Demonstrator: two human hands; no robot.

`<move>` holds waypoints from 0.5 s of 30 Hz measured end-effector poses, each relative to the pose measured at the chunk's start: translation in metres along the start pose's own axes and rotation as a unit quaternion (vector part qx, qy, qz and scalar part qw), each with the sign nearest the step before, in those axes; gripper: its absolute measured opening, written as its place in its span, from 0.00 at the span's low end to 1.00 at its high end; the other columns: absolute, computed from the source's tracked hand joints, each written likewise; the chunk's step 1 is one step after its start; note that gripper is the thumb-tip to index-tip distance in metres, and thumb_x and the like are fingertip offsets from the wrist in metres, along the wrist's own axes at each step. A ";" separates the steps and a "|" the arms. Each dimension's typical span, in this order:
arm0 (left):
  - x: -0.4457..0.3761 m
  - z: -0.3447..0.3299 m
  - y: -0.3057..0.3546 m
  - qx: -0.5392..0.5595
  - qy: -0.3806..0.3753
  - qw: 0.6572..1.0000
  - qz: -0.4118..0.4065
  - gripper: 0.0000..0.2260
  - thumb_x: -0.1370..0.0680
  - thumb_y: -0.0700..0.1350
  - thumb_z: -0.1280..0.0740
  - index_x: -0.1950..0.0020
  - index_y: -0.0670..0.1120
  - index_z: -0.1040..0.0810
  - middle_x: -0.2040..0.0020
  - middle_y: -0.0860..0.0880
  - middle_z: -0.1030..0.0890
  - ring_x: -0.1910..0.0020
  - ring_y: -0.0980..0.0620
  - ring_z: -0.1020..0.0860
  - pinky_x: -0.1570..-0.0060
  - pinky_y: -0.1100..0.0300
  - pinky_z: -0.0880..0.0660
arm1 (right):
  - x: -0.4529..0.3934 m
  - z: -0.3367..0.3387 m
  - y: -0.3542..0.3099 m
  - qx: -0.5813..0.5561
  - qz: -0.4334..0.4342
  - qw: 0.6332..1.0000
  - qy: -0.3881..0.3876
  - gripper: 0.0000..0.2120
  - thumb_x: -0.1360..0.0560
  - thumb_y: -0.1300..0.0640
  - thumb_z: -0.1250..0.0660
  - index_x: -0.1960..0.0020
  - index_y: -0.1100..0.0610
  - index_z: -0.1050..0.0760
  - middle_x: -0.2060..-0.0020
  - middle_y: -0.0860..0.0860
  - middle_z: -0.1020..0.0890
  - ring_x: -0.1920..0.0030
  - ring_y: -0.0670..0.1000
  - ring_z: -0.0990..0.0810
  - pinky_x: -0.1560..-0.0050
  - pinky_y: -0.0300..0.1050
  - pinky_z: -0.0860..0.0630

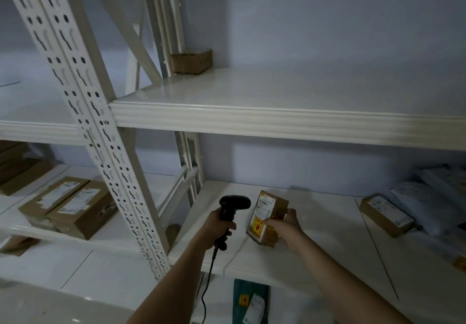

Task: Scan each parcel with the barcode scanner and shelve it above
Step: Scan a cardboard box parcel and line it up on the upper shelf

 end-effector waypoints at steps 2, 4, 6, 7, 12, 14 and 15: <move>0.003 0.004 -0.004 0.014 0.007 1.000 -0.015 0.13 0.28 0.34 0.30 0.45 0.42 0.23 0.63 0.44 0.20 0.69 0.49 0.23 0.66 0.56 0.26 | 0.005 -0.007 0.004 -0.006 0.007 1.000 0.007 0.30 0.30 0.63 0.23 0.38 0.54 0.38 0.45 0.51 0.22 0.45 0.55 0.19 0.50 0.58 0.17; 0.006 0.008 -0.005 0.021 0.010 0.999 -0.026 0.09 0.26 0.37 0.30 0.47 0.44 0.23 0.65 0.45 0.21 0.70 0.49 0.24 0.68 0.57 0.26 | 0.010 -0.011 0.006 -0.010 0.016 1.000 0.016 0.31 0.31 0.64 0.23 0.38 0.53 0.38 0.44 0.52 0.21 0.46 0.54 0.19 0.52 0.55 0.16; 0.009 0.010 -0.005 0.011 0.013 0.999 -0.031 0.07 0.25 0.41 0.30 0.48 0.46 0.23 0.65 0.45 0.22 0.70 0.49 0.24 0.70 0.58 0.27 | 0.014 -0.013 0.008 -0.024 0.019 0.999 0.025 0.30 0.31 0.64 0.23 0.38 0.53 0.37 0.44 0.52 0.21 0.47 0.54 0.18 0.55 0.52 0.17; 0.010 0.011 -0.004 0.004 0.017 0.999 -0.034 0.06 0.25 0.43 0.30 0.49 0.46 0.23 0.65 0.45 0.22 0.70 0.50 0.24 0.70 0.59 0.27 | 0.016 -0.014 0.009 -0.029 0.020 0.999 0.029 0.30 0.31 0.64 0.23 0.37 0.53 0.36 0.43 0.53 0.21 0.47 0.54 0.18 0.54 0.53 0.17; 0.013 0.010 0.007 -0.022 0.018 0.999 -0.046 0.08 0.26 0.43 0.30 0.48 0.44 0.22 0.65 0.45 0.22 0.70 0.48 0.25 0.68 0.57 0.28 | 0.018 -0.013 0.008 0.001 0.052 0.998 0.042 0.25 0.32 0.62 0.21 0.39 0.54 0.28 0.41 0.54 0.18 0.42 0.56 0.19 0.40 0.59 0.20; 0.014 0.007 0.012 -0.029 0.017 0.998 -0.052 0.08 0.26 0.42 0.31 0.47 0.43 0.22 0.65 0.44 0.22 0.70 0.47 0.25 0.67 0.57 0.28 | 0.018 -0.012 0.006 0.005 0.061 0.997 0.038 0.24 0.32 0.62 0.21 0.39 0.53 0.26 0.41 0.53 0.18 0.42 0.56 0.19 0.39 0.59 0.21; 0.014 0.007 0.013 -0.035 0.017 0.998 -0.056 0.08 0.25 0.42 0.31 0.47 0.43 0.22 0.64 0.44 0.22 0.69 0.47 0.25 0.67 0.56 0.28 | 0.018 -0.011 0.005 0.007 0.066 0.997 0.039 0.24 0.32 0.62 0.21 0.40 0.53 0.26 0.41 0.53 0.18 0.42 0.56 0.19 0.39 0.59 0.21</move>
Point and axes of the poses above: each hand's wrist, its own x-axis away from the middle knuckle, its own z-axis out of the back of the hand, y = z × x, the point moved 2 cm from there along -x, towards the middle knuckle
